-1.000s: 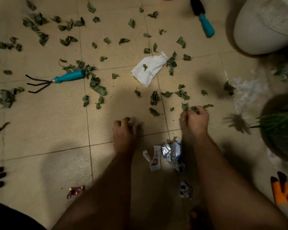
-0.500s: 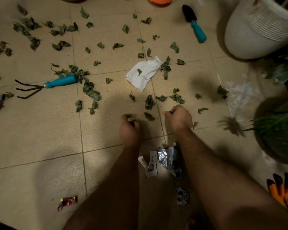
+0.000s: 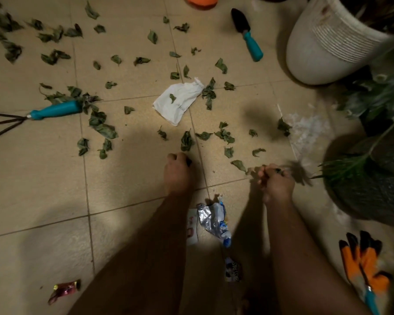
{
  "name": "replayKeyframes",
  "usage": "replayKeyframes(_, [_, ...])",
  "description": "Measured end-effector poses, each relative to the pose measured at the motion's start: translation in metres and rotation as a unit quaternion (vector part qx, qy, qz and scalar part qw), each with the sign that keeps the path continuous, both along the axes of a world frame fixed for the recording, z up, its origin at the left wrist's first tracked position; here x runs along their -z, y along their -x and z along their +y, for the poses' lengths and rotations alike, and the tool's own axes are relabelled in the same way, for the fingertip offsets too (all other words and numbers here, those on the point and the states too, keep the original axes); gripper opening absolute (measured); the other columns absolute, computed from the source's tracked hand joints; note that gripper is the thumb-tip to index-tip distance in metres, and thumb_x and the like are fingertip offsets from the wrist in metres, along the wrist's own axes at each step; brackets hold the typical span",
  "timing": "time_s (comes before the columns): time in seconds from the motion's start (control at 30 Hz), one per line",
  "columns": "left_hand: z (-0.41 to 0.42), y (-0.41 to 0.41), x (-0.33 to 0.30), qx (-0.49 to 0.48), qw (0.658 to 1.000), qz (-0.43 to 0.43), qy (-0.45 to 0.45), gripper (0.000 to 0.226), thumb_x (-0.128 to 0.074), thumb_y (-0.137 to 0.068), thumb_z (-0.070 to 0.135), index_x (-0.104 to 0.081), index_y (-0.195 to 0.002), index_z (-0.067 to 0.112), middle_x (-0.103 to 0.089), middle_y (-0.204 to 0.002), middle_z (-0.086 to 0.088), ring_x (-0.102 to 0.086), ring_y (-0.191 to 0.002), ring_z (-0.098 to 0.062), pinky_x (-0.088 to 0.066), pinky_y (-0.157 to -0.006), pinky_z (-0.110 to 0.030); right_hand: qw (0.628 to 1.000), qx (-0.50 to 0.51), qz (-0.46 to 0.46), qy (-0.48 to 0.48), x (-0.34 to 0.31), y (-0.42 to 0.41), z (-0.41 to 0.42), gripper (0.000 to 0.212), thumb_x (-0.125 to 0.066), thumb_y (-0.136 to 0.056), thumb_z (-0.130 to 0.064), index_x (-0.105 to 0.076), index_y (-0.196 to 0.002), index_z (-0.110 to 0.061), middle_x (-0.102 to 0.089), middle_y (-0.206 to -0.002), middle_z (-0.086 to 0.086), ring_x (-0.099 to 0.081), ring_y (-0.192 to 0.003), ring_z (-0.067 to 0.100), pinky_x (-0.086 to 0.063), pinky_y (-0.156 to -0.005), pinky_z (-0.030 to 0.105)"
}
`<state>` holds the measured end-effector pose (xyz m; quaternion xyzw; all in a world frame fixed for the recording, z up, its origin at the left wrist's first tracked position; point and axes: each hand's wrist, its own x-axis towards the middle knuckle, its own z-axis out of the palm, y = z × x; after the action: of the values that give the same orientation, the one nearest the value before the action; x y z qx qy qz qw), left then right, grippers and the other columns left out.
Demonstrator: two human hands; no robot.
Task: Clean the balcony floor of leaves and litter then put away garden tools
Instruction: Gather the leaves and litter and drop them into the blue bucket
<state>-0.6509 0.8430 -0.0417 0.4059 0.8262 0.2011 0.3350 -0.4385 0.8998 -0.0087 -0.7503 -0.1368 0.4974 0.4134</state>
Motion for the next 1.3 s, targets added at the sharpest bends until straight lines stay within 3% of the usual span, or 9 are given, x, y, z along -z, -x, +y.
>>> replayKeyframes(0.2, [0.006,-0.014,-0.012,0.011,0.999,-0.036,-0.035,0.012,-0.061,-0.093,0.018,-0.062,-0.099,0.007,-0.063,-0.093,-0.008,-0.058,-0.083,-0.024,-0.036,-0.070,-0.028,0.966,-0.134,-0.218,0.026,0.018,-0.012,0.001,0.011,-0.064,-0.095,-0.021,-0.063,-0.096,-0.010,-0.061,-0.086,0.003,-0.058,-0.084,0.020,-0.042,-0.073,0.029])
replayKeyframes(0.43, [0.030,-0.049,-0.018,0.113,0.986,-0.073,-0.097,0.023,-0.055,-0.095,0.014,-0.060,-0.117,0.014,-0.058,-0.083,-0.001,-0.061,-0.077,-0.021,-0.040,-0.069,-0.025,0.870,-0.313,-0.375,0.059,0.032,0.001,-0.001,0.031,-0.070,-0.088,-0.040,-0.065,-0.078,-0.011,-0.066,-0.076,0.007,-0.058,-0.072,0.026,-0.040,-0.067,0.029])
replayKeyframes(0.53, [0.040,-0.063,-0.014,0.234,0.966,-0.046,-0.095,0.040,-0.064,-0.094,0.023,-0.057,-0.133,0.020,-0.065,-0.107,-0.001,-0.060,-0.095,-0.014,-0.046,-0.078,-0.022,0.931,-0.231,-0.280,0.044,0.033,-0.007,-0.004,0.024,-0.073,-0.086,-0.032,-0.067,-0.073,-0.012,-0.069,-0.075,0.009,-0.063,-0.073,0.028,-0.051,-0.072,0.039])
replayKeyframes(0.63, [0.049,-0.077,-0.007,0.307,0.950,-0.001,-0.057,0.049,-0.063,-0.095,0.023,-0.051,-0.142,0.027,-0.058,-0.133,-0.007,-0.056,-0.118,-0.023,-0.049,-0.097,-0.034,0.979,-0.139,-0.143,0.031,0.024,-0.017,-0.010,0.018,-0.069,-0.087,-0.021,-0.062,-0.072,-0.014,-0.061,-0.068,0.008,-0.055,-0.059,0.022,-0.045,-0.051,0.032])
replayKeyframes(0.77, [0.051,-0.091,-0.002,0.278,0.958,0.037,-0.050,0.032,-0.061,-0.096,0.025,-0.060,-0.127,0.024,-0.057,-0.123,-0.006,-0.057,-0.101,-0.018,-0.049,-0.081,-0.027,0.995,-0.027,0.092,-0.002,0.007,-0.021,-0.008,0.013,-0.047,-0.096,-0.007,-0.056,-0.086,-0.003,-0.055,-0.067,0.009,-0.063,-0.051,0.018,-0.047,-0.042,0.024])
replayKeyframes(0.9, [0.045,-0.094,0.002,0.272,0.953,0.048,-0.120,0.022,-0.059,-0.097,0.030,-0.065,-0.113,0.016,-0.057,-0.113,-0.008,-0.046,-0.085,-0.009,-0.038,-0.070,-0.022,0.991,-0.029,0.124,-0.037,0.006,-0.024,0.004,0.011,-0.047,-0.098,-0.001,-0.057,-0.098,0.003,-0.063,-0.081,0.016,-0.071,-0.068,0.020,-0.055,-0.053,0.025])
replayKeyframes(1.03, [0.051,-0.088,-0.011,0.190,0.972,-0.004,-0.141,0.018,-0.054,-0.097,0.026,-0.061,-0.103,0.011,-0.052,-0.104,-0.004,-0.049,-0.086,-0.013,-0.040,-0.074,-0.024,0.995,-0.098,0.008,-0.002,0.011,-0.025,0.030,0.013,-0.052,-0.098,-0.013,-0.060,-0.108,-0.009,-0.060,-0.078,0.003,-0.054,-0.061,0.012,-0.040,-0.046,0.022])
replayKeyframes(1.13, [0.053,-0.075,-0.017,0.064,0.984,-0.068,-0.155,0.015,-0.047,-0.100,0.019,-0.057,-0.092,0.011,-0.054,-0.087,-0.005,-0.052,-0.078,-0.019,-0.032,-0.064,-0.028,0.980,-0.159,-0.118,0.017,0.014,-0.017,0.047,0.014,-0.052,-0.099,-0.021,-0.062,-0.108,-0.016,-0.060,-0.092,-0.001,-0.057,-0.083,0.015,-0.051,-0.068,0.031])
replayKeyframes(1.3, [0.053,-0.050,0.000,-0.057,0.989,-0.084,-0.105,0.019,-0.047,-0.099,0.019,-0.059,-0.101,0.005,-0.061,-0.087,-0.016,-0.059,-0.083,-0.032,-0.037,-0.070,-0.032,0.892,-0.268,-0.362,0.043,0.022,-0.008,0.060,0.030,-0.060,-0.095,-0.046,-0.064,-0.101,-0.018,-0.064,-0.091,-0.002,-0.059,-0.086,0.016,-0.041,-0.068,0.028])
